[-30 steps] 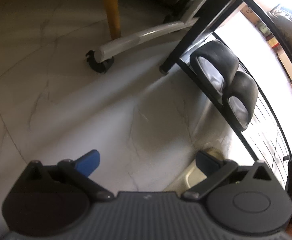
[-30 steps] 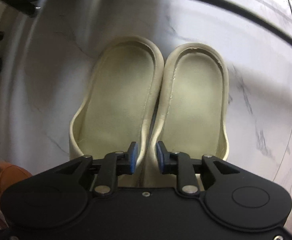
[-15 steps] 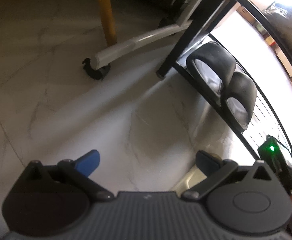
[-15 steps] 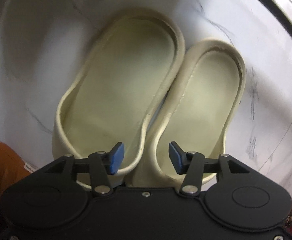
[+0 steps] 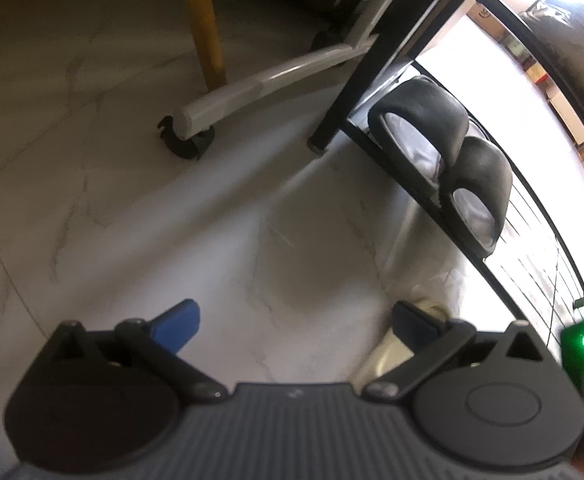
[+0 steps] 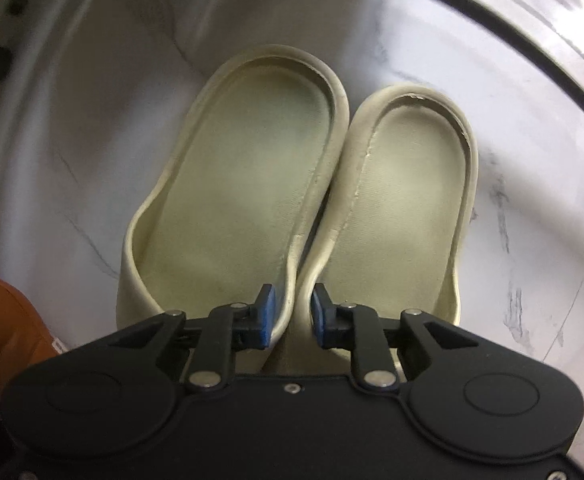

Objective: Organize scattered shoes

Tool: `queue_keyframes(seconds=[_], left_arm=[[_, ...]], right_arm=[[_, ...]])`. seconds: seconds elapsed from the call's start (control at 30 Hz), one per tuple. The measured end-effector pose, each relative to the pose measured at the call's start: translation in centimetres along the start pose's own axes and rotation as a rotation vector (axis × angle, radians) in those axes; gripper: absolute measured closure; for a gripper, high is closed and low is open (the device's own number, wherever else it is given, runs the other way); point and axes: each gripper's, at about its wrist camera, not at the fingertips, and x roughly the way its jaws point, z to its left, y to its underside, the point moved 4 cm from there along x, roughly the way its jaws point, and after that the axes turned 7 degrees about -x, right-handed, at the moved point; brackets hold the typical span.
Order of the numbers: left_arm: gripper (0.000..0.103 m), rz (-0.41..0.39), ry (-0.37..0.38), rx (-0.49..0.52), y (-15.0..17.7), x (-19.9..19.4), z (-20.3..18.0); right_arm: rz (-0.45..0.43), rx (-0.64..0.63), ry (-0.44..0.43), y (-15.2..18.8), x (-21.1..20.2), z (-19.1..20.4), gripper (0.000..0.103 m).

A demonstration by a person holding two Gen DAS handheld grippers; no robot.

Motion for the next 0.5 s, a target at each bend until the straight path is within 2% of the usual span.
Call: queue_keyframes(seconds=[0.07, 0.27, 0.37, 0.5], left_arm=[[0.001, -0.001, -0.005, 0.004, 0.1, 0.0, 0.0], [0.001, -0.001, -0.020, 0.028, 0.4, 0.1, 0.0], [0.001, 0.007, -0.027, 0.037, 0.7, 0.3, 0.1], [0.001, 0.018, -0.021, 0.012, 0.7, 0.6, 0.4]], right_arm=[[-0.094, 0.044, 0.008, 1.8, -1.4, -0.3, 0.085], [-0.262, 0.086, 0.023, 5.5, -4.4, -1.2, 0.086], [-0.321, 0.121, 0.060, 5.5, -5.6, -2.8, 0.086], [-0.392, 0.144, 0.121, 2.3, -6.4, -6.5, 0.089]])
